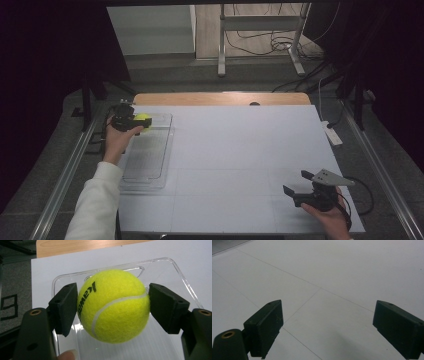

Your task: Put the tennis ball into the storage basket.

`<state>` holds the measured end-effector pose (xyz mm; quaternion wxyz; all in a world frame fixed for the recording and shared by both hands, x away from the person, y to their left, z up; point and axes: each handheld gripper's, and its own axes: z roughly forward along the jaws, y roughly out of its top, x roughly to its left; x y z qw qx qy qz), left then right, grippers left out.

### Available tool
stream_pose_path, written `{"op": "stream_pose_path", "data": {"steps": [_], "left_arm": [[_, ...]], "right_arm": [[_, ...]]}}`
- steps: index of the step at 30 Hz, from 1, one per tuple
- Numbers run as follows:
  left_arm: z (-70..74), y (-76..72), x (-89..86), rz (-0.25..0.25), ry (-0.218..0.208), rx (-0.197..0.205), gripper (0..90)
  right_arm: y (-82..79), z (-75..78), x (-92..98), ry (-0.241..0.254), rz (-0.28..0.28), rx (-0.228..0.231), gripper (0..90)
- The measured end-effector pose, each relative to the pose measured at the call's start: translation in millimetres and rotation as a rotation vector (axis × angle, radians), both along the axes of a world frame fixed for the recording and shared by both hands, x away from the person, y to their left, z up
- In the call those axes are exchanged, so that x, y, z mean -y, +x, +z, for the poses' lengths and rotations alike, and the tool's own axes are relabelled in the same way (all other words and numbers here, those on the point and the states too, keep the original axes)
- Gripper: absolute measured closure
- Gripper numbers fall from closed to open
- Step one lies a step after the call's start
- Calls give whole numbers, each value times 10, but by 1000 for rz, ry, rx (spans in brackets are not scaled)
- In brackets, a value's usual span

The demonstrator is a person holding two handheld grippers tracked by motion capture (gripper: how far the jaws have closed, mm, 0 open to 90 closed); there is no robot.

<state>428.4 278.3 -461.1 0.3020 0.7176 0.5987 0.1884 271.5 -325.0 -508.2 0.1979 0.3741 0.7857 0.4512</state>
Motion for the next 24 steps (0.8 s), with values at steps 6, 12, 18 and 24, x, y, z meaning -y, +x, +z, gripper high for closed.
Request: {"op": "stream_pose_path", "data": {"steps": [6,12,18,24], "left_arm": [[-26,6,12,-9,1,-12,279],[-59,22,27,-20,13,-28,278],[-105,36,40,-20,22,-44,278],[-141,37,34,-17,26,-56,278]], "right_arm": [[-1,1,-2,-1,-1,1,100],[0,0,0,-1,0,1,100],[1,-1,-2,-2,-1,0,100],[-1,-1,-2,-2,0,0,100]]}}
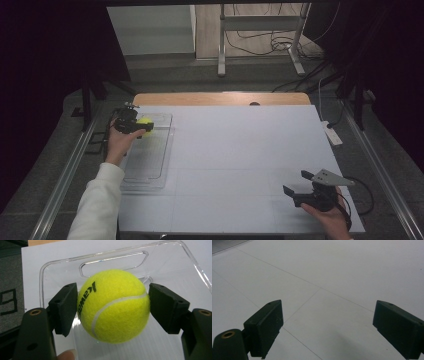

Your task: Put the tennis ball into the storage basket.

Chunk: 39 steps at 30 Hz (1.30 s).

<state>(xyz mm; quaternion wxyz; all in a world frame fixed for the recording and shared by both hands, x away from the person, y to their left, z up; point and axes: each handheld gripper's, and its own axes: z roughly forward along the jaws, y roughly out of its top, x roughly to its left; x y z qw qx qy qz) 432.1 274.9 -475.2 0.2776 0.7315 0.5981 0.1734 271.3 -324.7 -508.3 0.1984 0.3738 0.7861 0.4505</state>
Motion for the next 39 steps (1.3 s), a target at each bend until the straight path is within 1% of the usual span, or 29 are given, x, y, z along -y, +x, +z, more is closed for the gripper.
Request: {"op": "stream_pose_path", "data": {"steps": [7,9,13,21,24,32,39], "left_arm": [[-21,13,35,-4,9,-7,277],[-26,25,46,-9,17,-9,277],[-43,37,73,-6,19,-13,276],[-110,80,149,-17,61,-32,275],[-145,95,163,-18,67,-42,275],[-197,102,140,-7,74,-53,275],[-209,105,149,-11,87,-55,273]], "right_arm": [[2,-1,-2,0,0,-1,100],[4,-6,-3,1,0,-4,100],[7,-8,-2,1,0,-5,100],[7,-10,1,3,-1,-6,100],[7,-9,4,3,-1,-5,100],[6,-9,4,2,0,-7,100],[6,-11,2,1,0,-7,100]]}}
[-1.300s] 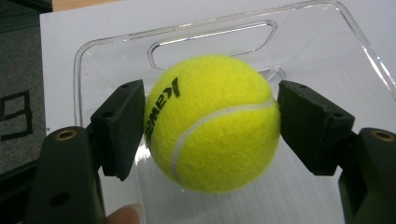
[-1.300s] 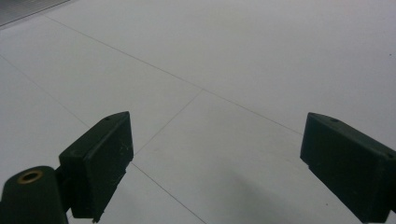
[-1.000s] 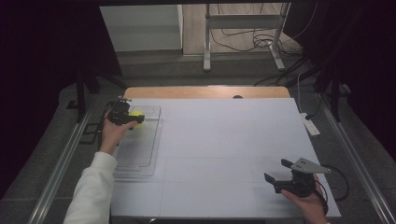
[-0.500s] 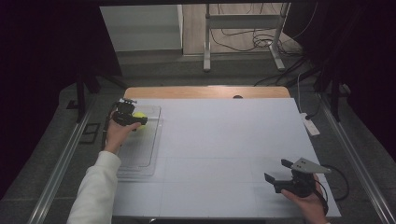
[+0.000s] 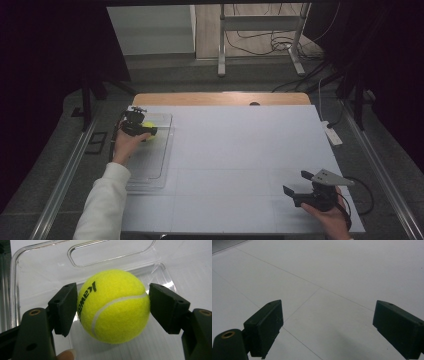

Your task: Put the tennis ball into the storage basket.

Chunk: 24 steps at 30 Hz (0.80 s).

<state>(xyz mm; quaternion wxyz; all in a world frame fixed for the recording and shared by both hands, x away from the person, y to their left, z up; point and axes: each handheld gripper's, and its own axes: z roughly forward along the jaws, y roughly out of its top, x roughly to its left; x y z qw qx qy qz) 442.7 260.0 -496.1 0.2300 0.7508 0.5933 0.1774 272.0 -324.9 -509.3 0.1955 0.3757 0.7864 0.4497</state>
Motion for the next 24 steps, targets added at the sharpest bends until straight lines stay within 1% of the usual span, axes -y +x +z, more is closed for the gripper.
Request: {"op": "stream_pose_path", "data": {"steps": [2,9,14,21,22,23,24], "left_arm": [[-4,4,4,1,-1,0,273],[-9,8,22,1,16,5,269],[-2,11,16,13,16,13,257],[30,-5,8,18,-14,33,186],[43,-13,6,14,-24,36,186],[51,-18,7,15,-27,43,181],[73,-31,2,10,-38,54,172]], "right_arm": [[1,0,2,1,0,-1,100],[0,2,5,-1,1,2,100],[-1,4,5,-2,0,4,100],[-2,5,6,-3,1,5,100],[-4,6,5,-3,1,3,100],[-3,5,5,-3,1,5,100],[-2,5,5,-3,0,5,100]]}}
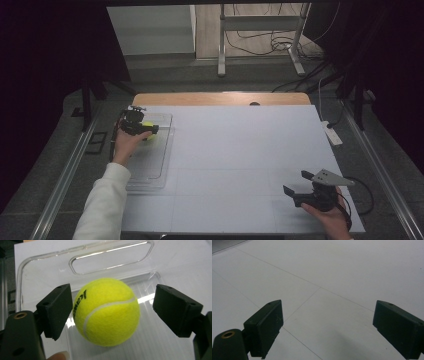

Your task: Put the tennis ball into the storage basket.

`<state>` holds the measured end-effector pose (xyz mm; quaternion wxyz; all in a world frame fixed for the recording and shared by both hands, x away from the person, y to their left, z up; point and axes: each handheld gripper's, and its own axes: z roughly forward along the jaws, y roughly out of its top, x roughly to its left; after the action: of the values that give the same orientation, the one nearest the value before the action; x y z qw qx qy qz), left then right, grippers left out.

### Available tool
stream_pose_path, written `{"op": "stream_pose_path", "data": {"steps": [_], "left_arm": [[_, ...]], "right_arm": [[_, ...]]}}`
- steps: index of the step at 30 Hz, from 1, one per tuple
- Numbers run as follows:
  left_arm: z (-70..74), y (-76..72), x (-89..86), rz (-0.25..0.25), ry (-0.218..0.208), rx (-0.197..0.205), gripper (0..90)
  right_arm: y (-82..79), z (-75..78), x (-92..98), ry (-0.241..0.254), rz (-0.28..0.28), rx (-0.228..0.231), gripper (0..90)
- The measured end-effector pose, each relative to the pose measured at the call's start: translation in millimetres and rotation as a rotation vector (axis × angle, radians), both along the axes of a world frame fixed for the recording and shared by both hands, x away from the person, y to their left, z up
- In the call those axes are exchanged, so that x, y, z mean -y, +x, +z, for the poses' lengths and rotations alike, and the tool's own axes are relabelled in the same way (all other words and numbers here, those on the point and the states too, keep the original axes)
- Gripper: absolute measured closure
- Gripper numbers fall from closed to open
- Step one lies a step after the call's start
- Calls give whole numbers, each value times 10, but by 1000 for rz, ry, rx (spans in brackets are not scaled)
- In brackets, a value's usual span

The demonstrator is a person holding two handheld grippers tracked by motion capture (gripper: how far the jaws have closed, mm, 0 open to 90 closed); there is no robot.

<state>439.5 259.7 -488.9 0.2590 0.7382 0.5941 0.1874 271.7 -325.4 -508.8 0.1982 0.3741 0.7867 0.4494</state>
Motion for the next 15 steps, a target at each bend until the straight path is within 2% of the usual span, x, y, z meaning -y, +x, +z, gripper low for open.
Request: {"op": "stream_pose_path", "data": {"steps": [1,7,15], "left_arm": [[13,-11,0,1,-14,10,166],[61,-51,-23,-8,-18,37,152],[116,-121,-65,-19,-64,65,145]], "right_arm": [[-1,0,-1,0,-1,-2,100],[-3,0,-5,0,-1,-3,100],[-1,-2,-5,1,-1,-3,100]]}}
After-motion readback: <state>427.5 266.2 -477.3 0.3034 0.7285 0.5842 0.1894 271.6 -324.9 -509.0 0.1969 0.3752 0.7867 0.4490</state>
